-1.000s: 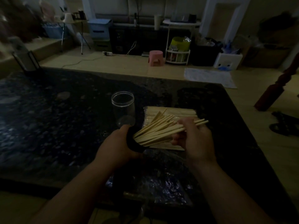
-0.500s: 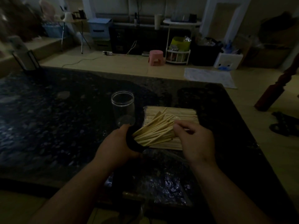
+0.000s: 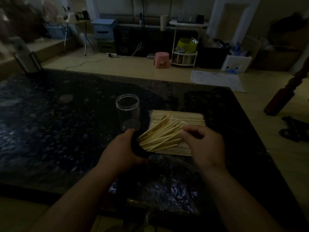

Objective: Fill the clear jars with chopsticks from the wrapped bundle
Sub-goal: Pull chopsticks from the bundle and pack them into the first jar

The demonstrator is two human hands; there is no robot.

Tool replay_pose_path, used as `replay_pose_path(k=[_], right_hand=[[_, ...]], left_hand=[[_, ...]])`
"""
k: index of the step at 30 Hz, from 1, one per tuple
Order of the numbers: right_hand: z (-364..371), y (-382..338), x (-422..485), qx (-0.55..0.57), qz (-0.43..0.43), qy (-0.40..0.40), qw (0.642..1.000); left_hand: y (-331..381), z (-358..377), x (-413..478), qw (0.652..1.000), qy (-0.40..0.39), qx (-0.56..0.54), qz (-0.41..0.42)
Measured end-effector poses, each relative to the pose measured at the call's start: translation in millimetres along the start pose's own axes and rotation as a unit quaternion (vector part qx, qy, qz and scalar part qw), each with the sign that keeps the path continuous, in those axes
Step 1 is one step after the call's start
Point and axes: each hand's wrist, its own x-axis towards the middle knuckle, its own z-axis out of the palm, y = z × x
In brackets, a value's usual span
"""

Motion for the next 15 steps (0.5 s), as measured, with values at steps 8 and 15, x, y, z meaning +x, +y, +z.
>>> replay_pose_path(k=[8,15], right_hand=[[0,4,-1,-0.044,-0.025,0.024,0.998],[5,16,0,-0.019,0.078,-0.061,0.995]], left_hand=[[0,-1,0,1.0,0.0,-0.006,-0.01],[1,-5,-3,0.999,0.014,-0.035,-0.016]])
